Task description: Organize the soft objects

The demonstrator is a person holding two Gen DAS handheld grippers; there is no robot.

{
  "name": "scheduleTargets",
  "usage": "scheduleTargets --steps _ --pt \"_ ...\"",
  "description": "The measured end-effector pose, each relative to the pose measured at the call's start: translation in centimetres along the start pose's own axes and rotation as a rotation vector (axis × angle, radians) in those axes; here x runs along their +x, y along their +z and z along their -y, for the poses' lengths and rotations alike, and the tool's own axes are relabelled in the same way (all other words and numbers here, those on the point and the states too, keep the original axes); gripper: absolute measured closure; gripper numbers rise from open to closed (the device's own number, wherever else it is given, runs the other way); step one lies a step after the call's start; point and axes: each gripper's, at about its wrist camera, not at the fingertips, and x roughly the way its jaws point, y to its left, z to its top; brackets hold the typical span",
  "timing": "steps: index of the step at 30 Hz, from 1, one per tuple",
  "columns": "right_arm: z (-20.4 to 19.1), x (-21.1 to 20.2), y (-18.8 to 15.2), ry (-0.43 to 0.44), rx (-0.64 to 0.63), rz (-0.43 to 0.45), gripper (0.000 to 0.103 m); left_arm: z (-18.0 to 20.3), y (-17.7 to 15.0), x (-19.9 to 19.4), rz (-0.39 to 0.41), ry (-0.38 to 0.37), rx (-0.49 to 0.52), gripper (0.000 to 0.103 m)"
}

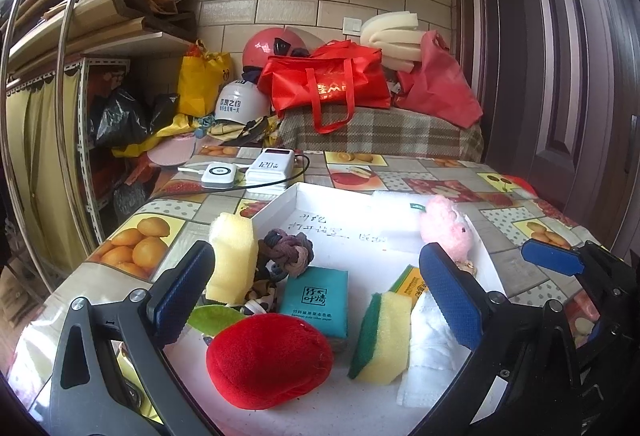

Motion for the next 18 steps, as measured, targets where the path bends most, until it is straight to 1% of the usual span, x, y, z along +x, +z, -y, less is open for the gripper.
scheduleTargets --steps 5,13,17,18 --pt "0.2 -0.7 -0.2 -0.013 0.014 0.020 0.000 0.7 -0.2 -0.4 0.010 0.017 0.028 0.000" --pt "0.6 -2.6 -1.0 -0.019 0.014 0.034 0.000 1.6 -0.8 -1.6 -0.008 0.001 0.005 0.000" --pt "1.4 -3.4 -1.4 -0.027 0.040 0.033 0.000 2.5 -1.1 -2.3 -0.013 0.025 0.009 0.000" --pt "1.7 -3.8 -1.5 -0.036 0.054 0.048 0.000 2.8 -1.1 -2.5 -0.009 0.017 0.012 0.000"
